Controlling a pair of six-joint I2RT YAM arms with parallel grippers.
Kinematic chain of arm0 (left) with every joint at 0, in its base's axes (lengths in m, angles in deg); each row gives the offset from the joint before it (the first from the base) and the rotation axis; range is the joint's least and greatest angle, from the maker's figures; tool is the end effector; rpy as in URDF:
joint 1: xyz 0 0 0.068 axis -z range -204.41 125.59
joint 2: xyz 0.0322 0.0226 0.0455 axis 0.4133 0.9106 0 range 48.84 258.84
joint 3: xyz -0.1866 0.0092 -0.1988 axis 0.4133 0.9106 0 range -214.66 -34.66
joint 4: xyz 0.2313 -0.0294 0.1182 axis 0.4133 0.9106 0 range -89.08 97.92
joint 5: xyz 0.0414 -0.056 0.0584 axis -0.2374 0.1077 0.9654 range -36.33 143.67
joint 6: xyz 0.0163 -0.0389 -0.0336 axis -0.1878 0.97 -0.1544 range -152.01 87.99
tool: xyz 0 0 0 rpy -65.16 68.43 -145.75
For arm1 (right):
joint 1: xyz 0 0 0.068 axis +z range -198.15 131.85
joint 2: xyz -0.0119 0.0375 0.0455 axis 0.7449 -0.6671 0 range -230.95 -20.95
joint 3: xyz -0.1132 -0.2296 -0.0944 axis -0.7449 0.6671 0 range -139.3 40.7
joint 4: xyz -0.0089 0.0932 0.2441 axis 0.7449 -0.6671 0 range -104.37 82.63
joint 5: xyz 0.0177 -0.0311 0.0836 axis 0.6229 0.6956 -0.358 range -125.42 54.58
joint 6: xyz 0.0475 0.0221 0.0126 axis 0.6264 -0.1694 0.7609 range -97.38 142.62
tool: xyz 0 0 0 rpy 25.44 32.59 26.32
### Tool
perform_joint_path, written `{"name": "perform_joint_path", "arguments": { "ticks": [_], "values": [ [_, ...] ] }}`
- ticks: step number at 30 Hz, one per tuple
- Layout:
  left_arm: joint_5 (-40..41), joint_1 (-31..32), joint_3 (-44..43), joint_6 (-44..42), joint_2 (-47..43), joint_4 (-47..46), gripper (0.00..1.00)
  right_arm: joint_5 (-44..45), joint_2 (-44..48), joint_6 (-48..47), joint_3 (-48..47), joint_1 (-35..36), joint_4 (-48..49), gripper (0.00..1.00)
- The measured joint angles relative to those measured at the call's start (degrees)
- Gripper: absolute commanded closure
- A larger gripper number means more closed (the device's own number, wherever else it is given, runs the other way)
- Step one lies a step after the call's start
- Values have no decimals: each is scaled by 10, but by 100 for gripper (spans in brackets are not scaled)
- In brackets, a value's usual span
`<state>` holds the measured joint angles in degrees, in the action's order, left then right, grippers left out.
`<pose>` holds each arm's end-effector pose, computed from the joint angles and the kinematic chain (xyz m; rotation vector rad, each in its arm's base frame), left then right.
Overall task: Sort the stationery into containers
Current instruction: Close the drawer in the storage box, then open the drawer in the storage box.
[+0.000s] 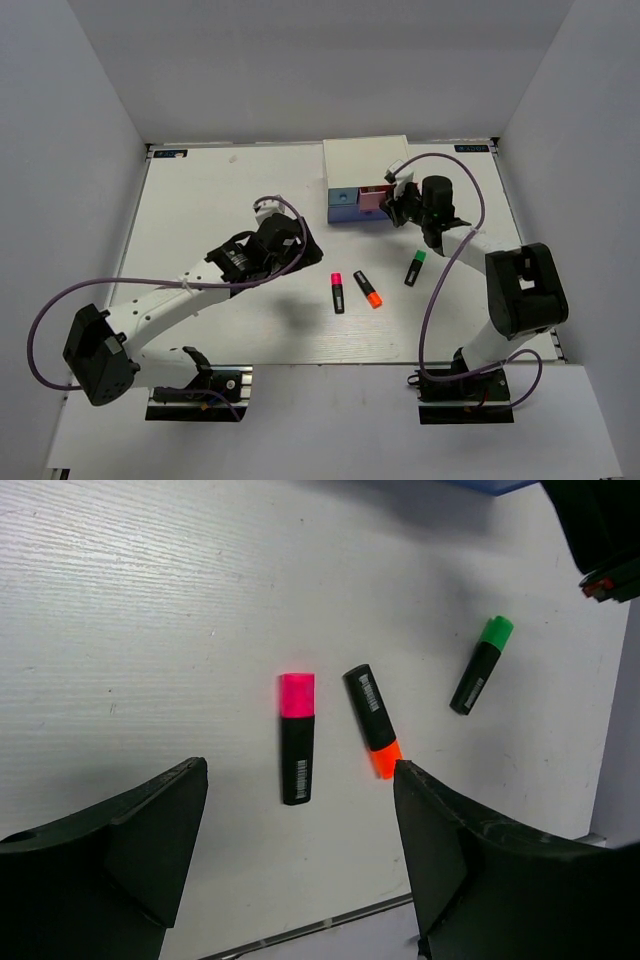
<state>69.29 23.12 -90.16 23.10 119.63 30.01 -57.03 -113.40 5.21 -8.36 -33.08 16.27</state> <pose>0.1844 -0.1872 0.2804 -0.2942 2.3651 -0.5775 0.3359 0.1039 0.2165 -0.7710 1.7410 0.3330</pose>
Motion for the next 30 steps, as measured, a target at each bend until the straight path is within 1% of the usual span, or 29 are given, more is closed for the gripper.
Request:
{"name": "perform_joint_path", "arguments": {
  "ticks": [6, 12, 13, 14, 15, 16, 17, 18, 19, 21, 24, 25, 27, 28, 30],
  "values": [
    [-6, 0, -2, -4, 28, -4, 14, 4, -38, 2, -45, 0, 5, 100],
    [-14, 0, -2, -6, 36, -4, 14, 3, -48, 6, -56, 0, 5, 100],
    [-14, 0, -2, -7, 37, -4, 14, 2, -48, 7, -56, 0, 6, 99],
    [-15, 0, -3, -8, 38, -4, 14, -2, -48, 8, -56, 0, 6, 95],
    [-15, 0, -4, -9, 39, -4, 14, -8, -47, 11, -55, -1, 6, 84],
    [-15, -1, -5, -9, 40, -4, 12, -17, -46, 14, -53, -1, 5, 78],
    [-15, -1, -6, -10, 40, -4, 12, -26, -42, 17, -46, -1, 8, 68],
    [-15, -1, -7, -11, 40, -4, 12, -36, -34, 19, -33, -1, 9, 40],
    [-15, -1, -7, -10, 40, -5, 12, -46, -23, 24, -18, -1, 7, 28],
    [-15, -1, -7, -12, 40, -5, 12, -65, 3, 33, 19, -1, 9, 10],
    [-16, -1, -7, -13, 42, -5, 11, -83, 27, 62, 56, 0, 12, 10],
    [-15, -1, -8, -14, 43, -4, 11, -86, 28, 73, 63, 0, 14, 11],
    [-15, -1, -10, -15, 49, -4, 11, -85, 29, 100, 74, -1, 21, 18],
    [-15, -1, -11, -15, 52, -4, 11, -83, 29, 112, 78, 0, 23, 27],
    [-15, -1, -12, -16, 57, -4, 11, -73, 28, 143, 84, 0, 31, 35]
  ]
}}
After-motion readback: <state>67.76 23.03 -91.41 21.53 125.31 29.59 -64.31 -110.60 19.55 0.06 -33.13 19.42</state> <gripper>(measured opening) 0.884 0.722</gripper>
